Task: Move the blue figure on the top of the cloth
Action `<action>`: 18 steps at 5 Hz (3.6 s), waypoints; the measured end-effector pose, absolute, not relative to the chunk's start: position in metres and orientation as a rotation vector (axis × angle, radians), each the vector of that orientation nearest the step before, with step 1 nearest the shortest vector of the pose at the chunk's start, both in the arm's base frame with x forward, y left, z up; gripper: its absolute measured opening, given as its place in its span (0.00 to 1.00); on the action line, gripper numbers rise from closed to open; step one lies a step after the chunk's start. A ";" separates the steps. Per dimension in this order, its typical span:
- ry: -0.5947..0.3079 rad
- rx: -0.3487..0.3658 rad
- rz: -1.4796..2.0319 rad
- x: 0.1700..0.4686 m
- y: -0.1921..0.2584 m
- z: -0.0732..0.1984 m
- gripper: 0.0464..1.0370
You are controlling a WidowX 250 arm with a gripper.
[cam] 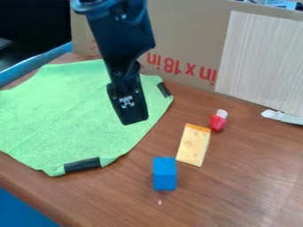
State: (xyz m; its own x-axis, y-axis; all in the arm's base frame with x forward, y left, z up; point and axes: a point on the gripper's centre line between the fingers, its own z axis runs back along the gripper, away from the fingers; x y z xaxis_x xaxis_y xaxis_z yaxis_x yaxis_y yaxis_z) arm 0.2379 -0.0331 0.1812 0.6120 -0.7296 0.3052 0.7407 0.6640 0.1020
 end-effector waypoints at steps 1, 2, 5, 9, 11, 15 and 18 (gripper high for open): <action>-0.325 -0.038 -0.834 0.239 -0.033 0.176 0.96; -0.362 -0.012 -0.712 0.263 -0.046 0.146 0.96; -0.110 -0.023 -0.838 0.290 -0.035 0.110 0.96; -0.064 -0.103 -1.014 0.268 -0.043 0.075 0.96; -0.129 -0.103 -1.028 0.272 -0.048 0.074 0.96; -0.161 -0.076 -1.037 0.280 -0.062 0.063 0.94; -0.197 -0.031 -0.993 0.288 -0.058 0.056 0.53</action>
